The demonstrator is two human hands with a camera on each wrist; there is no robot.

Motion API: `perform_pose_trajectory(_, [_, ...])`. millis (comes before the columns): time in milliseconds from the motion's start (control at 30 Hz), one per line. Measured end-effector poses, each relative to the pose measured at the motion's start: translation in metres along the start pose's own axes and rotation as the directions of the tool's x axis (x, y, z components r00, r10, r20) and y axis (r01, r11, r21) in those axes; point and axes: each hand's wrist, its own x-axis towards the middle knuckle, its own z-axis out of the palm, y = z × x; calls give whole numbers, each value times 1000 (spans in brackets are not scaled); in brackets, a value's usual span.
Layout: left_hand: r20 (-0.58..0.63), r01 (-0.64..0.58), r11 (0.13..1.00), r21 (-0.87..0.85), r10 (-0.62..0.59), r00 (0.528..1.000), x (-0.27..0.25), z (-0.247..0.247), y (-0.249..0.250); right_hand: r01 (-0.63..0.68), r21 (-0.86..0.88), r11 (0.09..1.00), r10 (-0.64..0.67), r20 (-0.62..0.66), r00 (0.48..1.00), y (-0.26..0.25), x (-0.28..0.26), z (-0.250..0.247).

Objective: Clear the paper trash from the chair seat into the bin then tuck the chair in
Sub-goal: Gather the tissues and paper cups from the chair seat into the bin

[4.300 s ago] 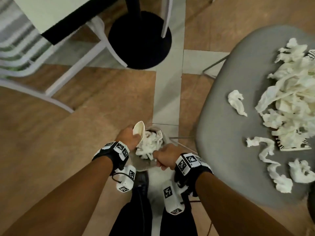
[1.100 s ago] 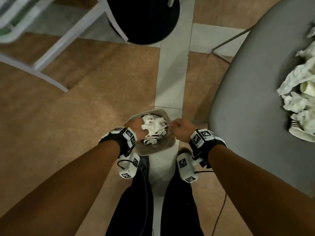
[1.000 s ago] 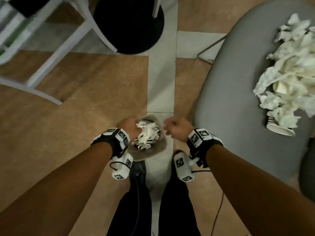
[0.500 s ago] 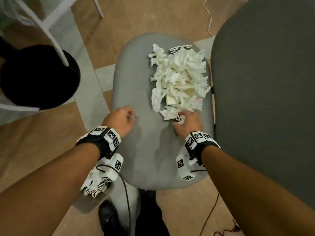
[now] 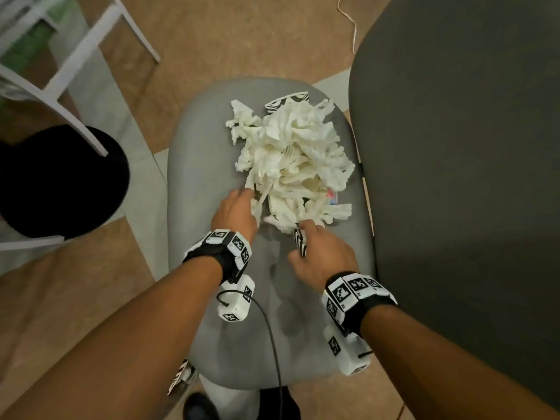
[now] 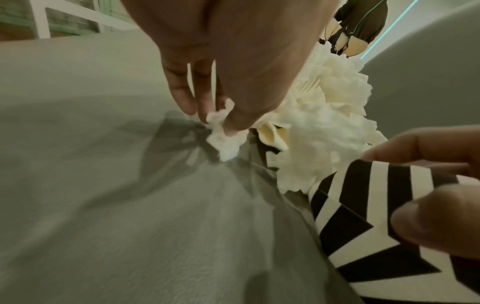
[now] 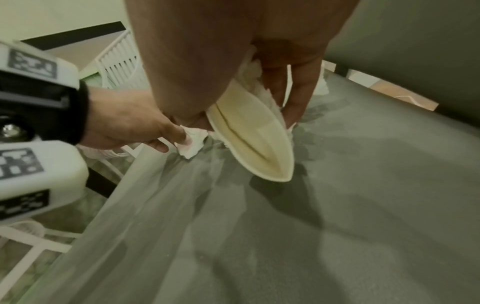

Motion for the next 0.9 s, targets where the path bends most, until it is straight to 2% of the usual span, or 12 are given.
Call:
perform_pose_trajectory(67, [-30, 21, 999, -34, -22, 999, -7, -5, -9, 26, 87, 996, -28, 29, 999, -8, -3, -2])
perform_pose_trajectory(133, [-40, 52, 995, -82, -56, 998, -20, -13, -17, 59, 173, 983, -80, 118, 990, -20, -10, 2])
perform_pose_trajectory(233, [-6, 118, 975, -188, -121, 993, -40, -23, -34, 71, 253, 965, -130, 226, 965, -43, -20, 12])
perform_pose_trajectory(333, [20, 188, 949, -252, -189, 982, -58, -31, -54, 30, 351, 936, -114, 222, 968, -65, -27, 22])
perform_pose_trajectory(433, [-33, 149, 935, -323, -168, 985, -75, -36, -74, -22, 418, 908, -68, 199, 978, -78, -31, 28])
perform_pose_trajectory(533, [-80, 71, 931, -359, -106, 991, -86, -36, -93, -27, 405, 914, -52, 183, 982, -82, -36, 32])
perform_pose_trajectory(600, [-79, 106, 911, -399, -150, 986, -92, -36, -100, -20, 387, 922, -61, 194, 979, -83, -39, 32])
perform_pose_trajectory(667, [-26, 165, 891, -424, -194, 981, -96, -35, -103, 4, 348, 937, -81, 207, 975, -84, -40, 32])
perform_pose_trajectory(767, [110, 176, 933, -315, -148, 983, -99, -32, -103, 49, 289, 956, -112, 205, 972, -85, -37, 32])
perform_pose_trajectory(833, [187, 128, 966, -223, -86, 978, -97, -26, -104, 71, 265, 962, -128, 203, 971, -86, -30, 32])
perform_pose_trajectory(900, [234, 27, 983, -182, 17, 972, -96, -17, -103, 75, 223, 972, -127, 225, 966, -88, -19, 32])
